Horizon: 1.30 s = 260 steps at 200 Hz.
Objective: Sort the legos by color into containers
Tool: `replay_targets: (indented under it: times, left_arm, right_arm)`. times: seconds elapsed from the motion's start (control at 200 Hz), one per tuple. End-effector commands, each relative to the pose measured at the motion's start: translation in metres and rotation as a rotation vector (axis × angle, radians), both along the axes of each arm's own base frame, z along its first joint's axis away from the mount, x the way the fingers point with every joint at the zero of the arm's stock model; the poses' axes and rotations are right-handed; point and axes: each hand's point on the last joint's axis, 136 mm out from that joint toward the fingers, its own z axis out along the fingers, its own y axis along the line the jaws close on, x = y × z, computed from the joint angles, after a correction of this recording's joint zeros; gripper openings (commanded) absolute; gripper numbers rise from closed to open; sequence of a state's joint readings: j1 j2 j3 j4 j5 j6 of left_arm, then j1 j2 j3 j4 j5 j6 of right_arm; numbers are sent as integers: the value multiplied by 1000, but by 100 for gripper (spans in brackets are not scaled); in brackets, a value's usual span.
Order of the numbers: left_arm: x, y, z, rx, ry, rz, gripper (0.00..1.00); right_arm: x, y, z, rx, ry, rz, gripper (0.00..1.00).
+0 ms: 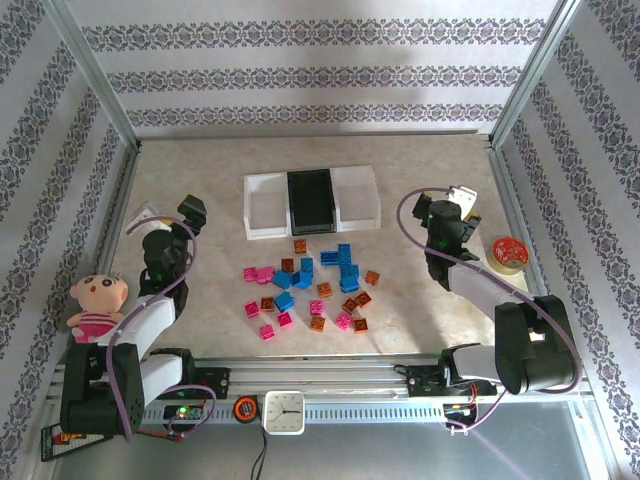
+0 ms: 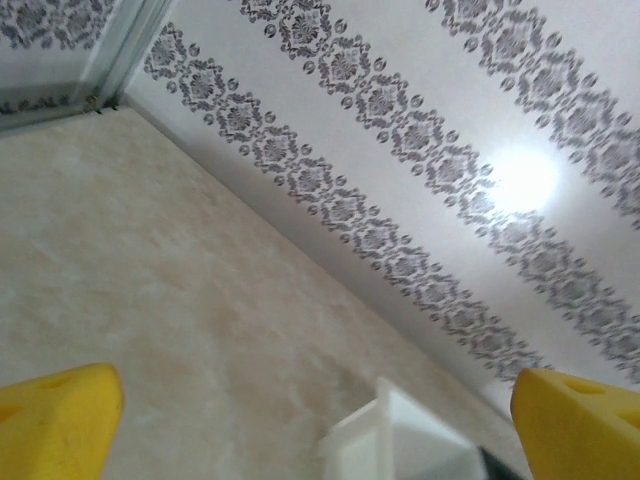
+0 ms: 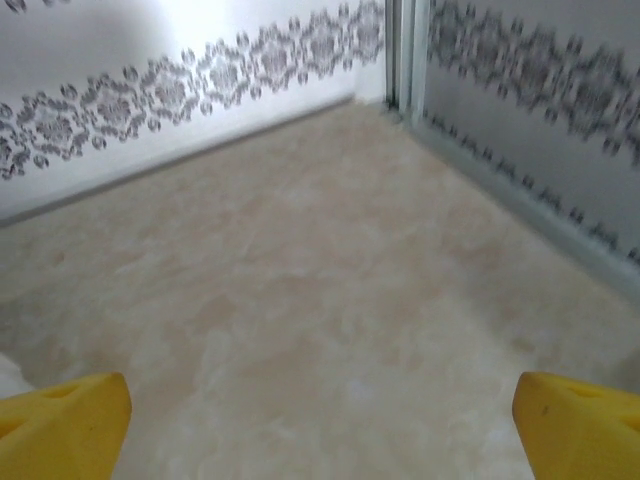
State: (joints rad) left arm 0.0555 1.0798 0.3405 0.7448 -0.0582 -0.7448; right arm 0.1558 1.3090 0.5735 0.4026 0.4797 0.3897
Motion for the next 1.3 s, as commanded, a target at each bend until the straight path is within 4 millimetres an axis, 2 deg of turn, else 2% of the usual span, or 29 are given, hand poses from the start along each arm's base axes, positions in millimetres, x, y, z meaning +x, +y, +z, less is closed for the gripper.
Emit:
replay_targets:
  times: [0.0,0.13,0.195,0.225,0.315,0.425,0.575,0.73,0.869,1.024,1.154,1.294]
  left_arm:
    - [5,-19,16,-146,-50,-115,99]
    - [-1,-33,25,-182,-125,-204,99]
    - [1,-46,24,-179,-96,-275,100]
    - [3,-53,20,-177,-61,-312,94]
    - [7,-75,-8,-172,110,-409,79]
    - [5,-95,-55,-133,326,-464,74]
    - [14,-105,-93,-67,468,-481,72]
    - [37,-114,-109,-63,511,-508,61]
    - [58,-127,-105,-68,465,-550,57]
    - [74,-140,-106,-68,455,-593,47]
    - [87,-138,-118,-46,505,-580,35]
    - [98,-133,-118,-2,527,-559,28]
  right_arm:
    - [-4,28,-12,201,73,101,98]
    - [-19,64,-22,246,203,253,98]
    - [-30,81,-29,229,274,310,98]
    - [-36,90,-32,218,301,341,98]
    - [-53,106,-41,198,362,387,98]
    - [-68,119,-50,185,401,429,98]
    - [-73,130,-52,159,422,463,98]
    - [-78,144,-55,159,455,500,98]
    - [-88,153,-60,148,494,523,98]
    - [-98,155,-66,138,532,532,98]
    - [-104,155,-68,145,556,529,96]
    - [-112,150,-71,125,614,501,93]
